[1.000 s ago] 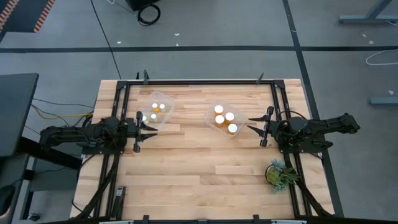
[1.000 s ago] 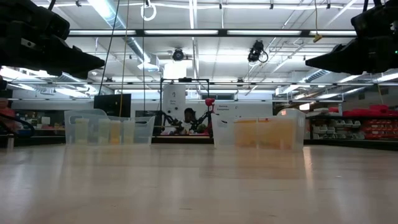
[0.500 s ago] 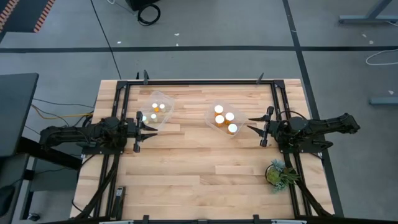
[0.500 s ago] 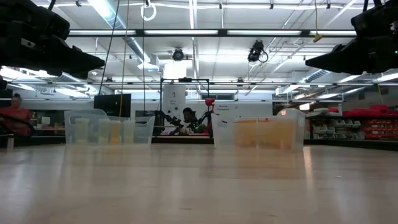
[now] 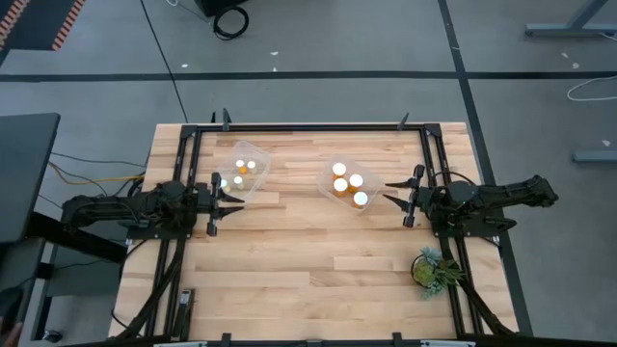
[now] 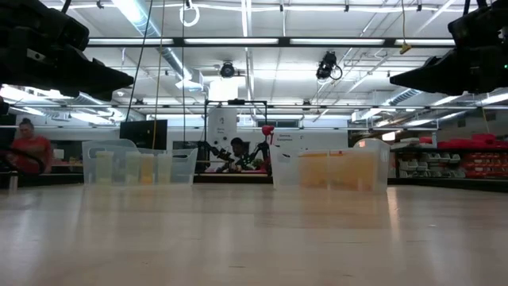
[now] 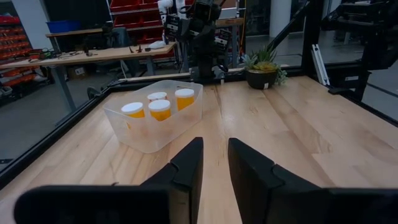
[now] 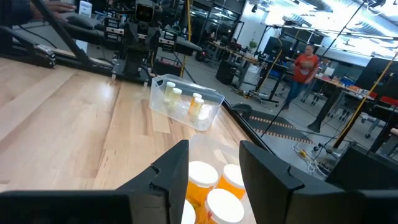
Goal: Pick and place medicine bottles into bin by pill shape (circle, oval)
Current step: Return to Home Position
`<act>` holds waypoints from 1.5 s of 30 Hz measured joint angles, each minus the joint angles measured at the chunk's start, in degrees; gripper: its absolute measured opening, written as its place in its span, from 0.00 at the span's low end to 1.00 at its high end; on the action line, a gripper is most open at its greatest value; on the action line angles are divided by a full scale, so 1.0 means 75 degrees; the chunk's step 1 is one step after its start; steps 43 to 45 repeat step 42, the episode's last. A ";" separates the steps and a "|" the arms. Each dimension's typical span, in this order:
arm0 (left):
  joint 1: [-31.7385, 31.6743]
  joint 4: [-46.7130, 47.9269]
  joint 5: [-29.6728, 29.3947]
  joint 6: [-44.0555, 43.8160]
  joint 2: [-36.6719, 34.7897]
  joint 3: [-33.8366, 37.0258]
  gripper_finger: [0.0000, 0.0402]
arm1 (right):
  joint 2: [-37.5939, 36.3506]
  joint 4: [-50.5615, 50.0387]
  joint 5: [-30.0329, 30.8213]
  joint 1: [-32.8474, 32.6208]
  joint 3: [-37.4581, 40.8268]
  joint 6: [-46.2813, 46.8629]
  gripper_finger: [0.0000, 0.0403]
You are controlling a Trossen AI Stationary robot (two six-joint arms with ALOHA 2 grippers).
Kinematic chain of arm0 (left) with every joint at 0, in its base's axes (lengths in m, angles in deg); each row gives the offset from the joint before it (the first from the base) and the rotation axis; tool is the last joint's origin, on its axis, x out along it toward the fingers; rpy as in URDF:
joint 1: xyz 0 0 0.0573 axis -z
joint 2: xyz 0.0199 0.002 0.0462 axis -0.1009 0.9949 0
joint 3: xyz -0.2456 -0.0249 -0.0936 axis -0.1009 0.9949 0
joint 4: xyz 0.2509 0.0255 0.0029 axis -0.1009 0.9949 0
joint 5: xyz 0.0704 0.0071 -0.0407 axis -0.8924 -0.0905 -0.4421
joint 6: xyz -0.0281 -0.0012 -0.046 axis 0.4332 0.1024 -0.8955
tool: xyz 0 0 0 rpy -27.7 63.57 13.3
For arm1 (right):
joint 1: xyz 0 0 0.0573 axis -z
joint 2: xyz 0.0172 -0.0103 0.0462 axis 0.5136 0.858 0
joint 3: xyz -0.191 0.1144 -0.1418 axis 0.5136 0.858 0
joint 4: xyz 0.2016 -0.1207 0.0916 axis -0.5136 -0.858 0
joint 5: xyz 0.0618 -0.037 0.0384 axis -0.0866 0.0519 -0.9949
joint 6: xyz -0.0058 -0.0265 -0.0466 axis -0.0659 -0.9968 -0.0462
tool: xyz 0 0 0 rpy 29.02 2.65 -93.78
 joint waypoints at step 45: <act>0.0003 0.0002 0.0000 0.0002 0.0001 0.0000 0.23 | 0.0000 0.0000 0.0000 0.0000 0.0000 0.0000 0.37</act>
